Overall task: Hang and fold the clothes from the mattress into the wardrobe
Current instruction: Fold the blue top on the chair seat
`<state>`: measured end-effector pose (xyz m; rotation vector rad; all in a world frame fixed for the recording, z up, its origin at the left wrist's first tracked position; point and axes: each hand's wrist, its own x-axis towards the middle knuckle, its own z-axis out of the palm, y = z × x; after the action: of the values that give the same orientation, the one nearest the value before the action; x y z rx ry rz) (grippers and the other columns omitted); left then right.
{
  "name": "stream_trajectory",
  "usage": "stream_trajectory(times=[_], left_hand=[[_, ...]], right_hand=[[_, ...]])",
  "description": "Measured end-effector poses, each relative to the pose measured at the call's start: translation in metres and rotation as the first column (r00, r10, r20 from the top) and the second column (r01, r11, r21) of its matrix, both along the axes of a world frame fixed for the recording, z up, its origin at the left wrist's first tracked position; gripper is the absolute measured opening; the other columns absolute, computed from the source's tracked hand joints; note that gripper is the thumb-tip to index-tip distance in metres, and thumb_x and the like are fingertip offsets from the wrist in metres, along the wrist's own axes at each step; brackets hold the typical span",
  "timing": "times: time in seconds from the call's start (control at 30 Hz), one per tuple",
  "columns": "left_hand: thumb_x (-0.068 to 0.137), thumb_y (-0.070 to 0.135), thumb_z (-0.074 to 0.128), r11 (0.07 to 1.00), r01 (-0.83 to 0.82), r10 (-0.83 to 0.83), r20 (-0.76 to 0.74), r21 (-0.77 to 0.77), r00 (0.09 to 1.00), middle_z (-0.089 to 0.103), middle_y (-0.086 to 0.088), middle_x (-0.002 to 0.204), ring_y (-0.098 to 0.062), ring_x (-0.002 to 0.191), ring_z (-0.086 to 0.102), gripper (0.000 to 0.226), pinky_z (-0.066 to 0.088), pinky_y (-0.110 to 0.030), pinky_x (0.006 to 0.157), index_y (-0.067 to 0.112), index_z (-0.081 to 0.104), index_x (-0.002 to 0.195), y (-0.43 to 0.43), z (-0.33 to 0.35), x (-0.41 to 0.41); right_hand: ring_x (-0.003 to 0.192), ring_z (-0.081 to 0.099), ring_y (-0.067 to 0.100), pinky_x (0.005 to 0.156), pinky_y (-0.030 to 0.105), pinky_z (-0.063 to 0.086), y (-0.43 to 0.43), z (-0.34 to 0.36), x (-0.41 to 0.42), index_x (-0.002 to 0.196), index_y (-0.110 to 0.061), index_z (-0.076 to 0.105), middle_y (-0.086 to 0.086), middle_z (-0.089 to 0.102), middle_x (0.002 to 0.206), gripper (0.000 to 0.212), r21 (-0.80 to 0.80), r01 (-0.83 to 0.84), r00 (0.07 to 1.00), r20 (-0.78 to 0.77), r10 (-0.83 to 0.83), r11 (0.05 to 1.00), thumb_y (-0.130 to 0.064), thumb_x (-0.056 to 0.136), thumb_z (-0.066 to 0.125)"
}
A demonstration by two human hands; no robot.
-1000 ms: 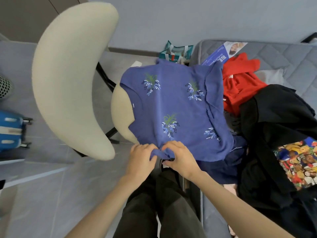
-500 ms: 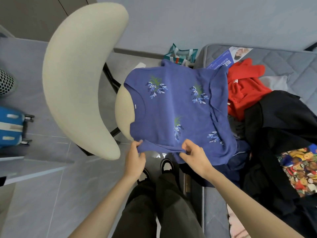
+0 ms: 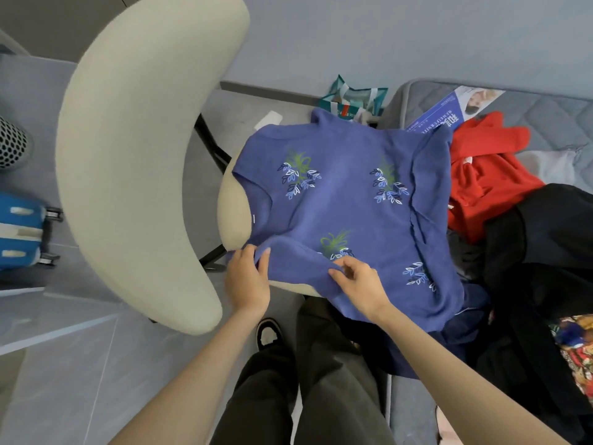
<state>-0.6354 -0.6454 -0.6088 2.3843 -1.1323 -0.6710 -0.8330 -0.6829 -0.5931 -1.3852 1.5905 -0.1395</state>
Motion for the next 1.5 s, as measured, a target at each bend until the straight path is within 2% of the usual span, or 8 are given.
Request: stream_trajectory(times=[0.17,0.43,0.6,0.93,1.17,1.23,1.37,1.5], left_hand=[[0.096,0.030,0.051,0.981,-0.155,0.143,0.104,0.119,0.984,0.061,-0.010,0.114,-0.032,0.107,0.051,0.024,0.028,-0.038,0.083,0.012,0.064,0.105,-0.032,-0.021,-0.010],[0.096,0.011,0.049,0.922,-0.326,0.357,-0.133,0.211,0.924,0.032,-0.016,0.150,-0.031,0.138,0.028,0.047,0.022,-0.037,0.109,0.011,0.039,0.143,-0.053,-0.057,-0.008],[0.100,0.023,0.044,0.601,-0.646,0.767,-0.113,0.471,0.631,0.035,-0.022,0.145,-0.037,0.133,0.033,0.050,0.026,-0.041,0.106,0.013,0.029,0.147,-0.065,-0.064,0.004],[0.093,0.029,0.057,0.285,-0.756,0.958,-0.148,0.590,0.246,0.051,-0.021,0.129,-0.036,0.114,0.053,0.050,0.045,-0.042,0.094,0.004,0.042,0.134,-0.053,-0.092,0.009],[0.099,0.022,0.046,0.338,-0.892,0.939,-0.177,0.302,0.296,0.061,-0.008,0.108,-0.023,0.086,0.055,0.017,0.038,-0.031,0.072,0.011,0.052,0.111,-0.057,-0.081,0.011],[0.099,0.023,0.045,0.332,-0.926,0.942,-0.108,0.177,0.317,0.062,-0.007,0.110,-0.027,0.095,0.059,0.016,0.040,-0.032,0.074,0.013,0.053,0.110,-0.065,-0.079,0.020],[0.098,0.014,0.042,0.268,-0.963,0.951,-0.163,0.022,0.261,0.060,-0.001,0.121,-0.026,0.108,0.057,0.024,0.038,-0.033,0.087,0.016,0.050,0.121,-0.084,-0.075,0.038],[0.095,0.004,0.044,0.480,-0.877,0.861,-0.183,-0.010,0.474,0.045,-0.004,0.142,-0.024,0.126,0.044,0.044,0.035,-0.034,0.098,0.014,0.041,0.138,-0.091,-0.074,0.026]], right_hand=[[0.087,0.058,0.021,0.072,0.031,0.044,-0.046,-0.023,0.006,0.100,-0.018,0.062,-0.003,0.063,0.087,0.012,-0.034,0.071,0.991,-0.114,-0.075,0.997,-0.016,0.093,0.053],[0.106,0.053,0.026,0.082,0.031,0.043,-0.099,-0.048,0.015,0.121,-0.019,0.053,0.003,0.048,0.120,0.030,0.030,-0.193,0.972,-0.128,0.195,0.981,-0.016,0.092,0.054],[0.113,0.049,0.024,0.079,0.034,0.046,-0.128,-0.055,0.036,0.124,-0.019,0.052,0.001,0.045,0.128,0.032,-0.053,-0.438,0.892,-0.152,0.426,0.898,-0.014,0.093,0.051],[0.100,0.058,0.030,0.071,0.037,0.044,-0.173,-0.080,0.147,0.142,-0.037,0.033,0.006,0.059,0.111,0.048,-0.092,-0.871,0.487,-0.299,0.821,0.483,-0.019,0.098,0.043],[0.075,0.047,0.029,0.064,0.036,0.036,-0.195,-0.096,0.179,0.111,-0.014,0.047,0.016,0.059,0.098,0.023,0.009,-0.954,0.257,-0.491,0.833,0.299,-0.002,0.092,0.047],[0.075,0.048,0.031,0.064,0.038,0.039,-0.200,-0.101,0.182,0.106,-0.010,0.047,0.017,0.059,0.096,0.019,-0.008,-0.941,0.303,-0.458,0.836,0.337,0.001,0.090,0.046],[0.082,0.060,0.038,0.075,0.046,0.051,-0.208,-0.106,0.192,0.092,-0.008,0.045,0.018,0.064,0.087,0.013,-0.149,-0.654,0.754,-0.053,0.655,0.742,0.000,0.090,0.036],[0.091,0.063,0.024,0.081,0.037,0.050,-0.209,-0.090,0.185,0.112,-0.010,0.051,0.005,0.066,0.102,0.017,-0.191,-0.647,0.746,0.036,0.665,0.738,-0.008,0.096,0.044]])
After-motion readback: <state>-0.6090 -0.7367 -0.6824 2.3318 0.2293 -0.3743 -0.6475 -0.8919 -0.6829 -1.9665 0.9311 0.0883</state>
